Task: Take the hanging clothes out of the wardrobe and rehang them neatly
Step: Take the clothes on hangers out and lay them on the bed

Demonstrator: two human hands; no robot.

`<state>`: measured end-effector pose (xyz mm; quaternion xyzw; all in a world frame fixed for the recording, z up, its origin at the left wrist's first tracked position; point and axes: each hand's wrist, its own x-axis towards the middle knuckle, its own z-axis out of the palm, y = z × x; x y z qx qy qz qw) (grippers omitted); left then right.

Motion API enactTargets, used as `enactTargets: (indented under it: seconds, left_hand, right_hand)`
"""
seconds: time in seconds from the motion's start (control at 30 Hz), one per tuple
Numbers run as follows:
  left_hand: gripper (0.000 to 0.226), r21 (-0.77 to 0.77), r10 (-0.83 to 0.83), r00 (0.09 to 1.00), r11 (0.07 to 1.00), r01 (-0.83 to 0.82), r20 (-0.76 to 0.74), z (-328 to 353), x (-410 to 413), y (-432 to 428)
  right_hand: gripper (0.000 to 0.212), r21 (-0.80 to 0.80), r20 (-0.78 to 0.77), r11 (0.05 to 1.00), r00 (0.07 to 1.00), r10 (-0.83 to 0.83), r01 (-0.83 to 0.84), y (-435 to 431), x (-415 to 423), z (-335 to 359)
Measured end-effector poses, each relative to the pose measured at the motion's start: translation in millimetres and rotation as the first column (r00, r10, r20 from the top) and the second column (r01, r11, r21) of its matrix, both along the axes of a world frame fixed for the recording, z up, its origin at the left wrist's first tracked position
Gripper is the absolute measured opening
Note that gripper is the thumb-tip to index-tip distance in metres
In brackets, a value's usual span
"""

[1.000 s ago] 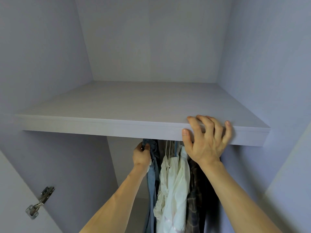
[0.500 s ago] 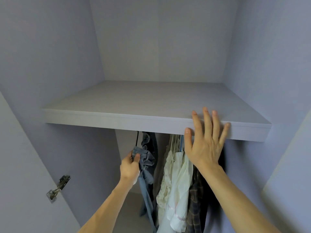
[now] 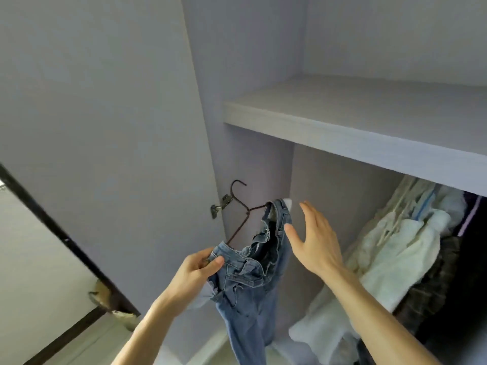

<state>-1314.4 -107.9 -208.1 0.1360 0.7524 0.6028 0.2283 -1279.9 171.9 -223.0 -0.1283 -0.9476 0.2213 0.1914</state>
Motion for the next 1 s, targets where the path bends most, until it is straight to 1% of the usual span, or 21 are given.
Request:
enactTargets:
  seconds: [0.1, 0.17, 0.23, 0.27, 0.33, 0.37, 0.43, 0.5, 0.6, 0.67, 0.73, 0.8, 0.87, 0.93, 0.97, 1.0]
  left_hand:
    - [0.025, -0.065, 0.064, 0.998, 0.996, -0.064, -0.005, 2, 33, -69]
    - [0.026, -0.050, 0.125, 0.992, 0.991, -0.125, -0.004, 1, 65, -113]
    - [0.028, -0.047, 0.193, 0.981, 0.980, -0.193, -0.004, -3, 106, -151]
    - [0.029, -0.028, 0.235, 0.972, 0.972, -0.234, 0.009, -7, 130, -169]
    - [0.031, 0.008, 0.332, 0.943, 0.943, -0.333, 0.034, -15, 183, -200]
    - [0.031, 0.014, 0.384, 0.922, 0.923, -0.385, 0.040, -18, 213, -213]
    - [0.028, 0.032, 0.491, 0.870, 0.870, -0.493, 0.045, -22, 276, -234]
    - [0.026, 0.034, 0.605, 0.795, 0.794, -0.607, 0.040, -25, 341, -249]
    - [0.029, 0.011, 0.761, 0.648, 0.648, -0.761, 0.030, -27, 425, -263]
    - [0.031, -0.012, 0.828, 0.561, 0.561, -0.827, 0.009, -23, 478, -269]
    - [0.033, -0.058, 0.890, 0.455, 0.456, -0.888, 0.036, -18, 530, -270]
    - [0.032, -0.133, 0.931, 0.364, 0.364, -0.922, 0.026, -10, 580, -269]
    - [0.027, -0.242, 0.959, 0.282, 0.269, -0.932, -0.022, -3, 625, -268]
    - [0.034, -0.358, 0.981, 0.188, 0.156, -0.921, -0.057, 3, 666, -264]
    - [0.040, -0.392, 0.988, 0.148, 0.117, -0.913, -0.048, 5, 683, -260]
    - [0.039, -0.407, 0.995, 0.098, 0.078, -0.910, -0.029, 9, 697, -255]
  right_hand:
    - [0.072, 0.041, 0.030, 0.972, 0.972, 0.232, -0.233, -54, -21, 6]
    - [0.070, 0.096, 0.048, 0.910, 0.915, 0.401, -0.404, -102, -29, 4]
    - [0.073, 0.087, 0.045, 0.821, 0.826, 0.562, -0.564, -156, -28, -1]
    - [0.076, 0.057, 0.013, 0.778, 0.780, 0.626, -0.626, -185, -22, -6]
    - [0.074, 0.006, -0.072, 0.708, 0.706, 0.704, -0.706, -242, -3, -14]
    - [0.070, -0.009, -0.090, 0.670, 0.668, 0.739, -0.742, -269, 10, -17]
    - [0.064, -0.015, -0.132, 0.567, 0.564, 0.815, -0.823, -321, 42, -22]
    - [0.061, -0.023, -0.175, 0.435, 0.432, 0.885, -0.900, -369, 81, -25]
    - [0.058, -0.039, -0.209, 0.248, 0.250, 0.945, -0.968, -428, 140, -21]
    - [0.058, -0.059, -0.233, 0.116, 0.126, 0.964, -0.992, -465, 184, -17]
    - [0.061, -0.089, -0.233, -0.003, 0.018, 0.972, -0.996, -497, 230, -13]
    - [0.065, -0.089, -0.233, -0.128, -0.104, 0.967, -0.988, -525, 278, -12]
    - [0.068, -0.057, -0.226, -0.258, -0.239, 0.944, -0.965, -548, 323, -9]
    - [0.072, -0.003, -0.193, -0.378, -0.370, 0.909, -0.926, -565, 371, -3]
    - [0.074, 0.041, -0.162, -0.425, -0.426, 0.890, -0.904, -571, 395, 0]
    - [0.076, 0.084, -0.129, -0.465, -0.472, 0.872, -0.881, -575, 419, 3]
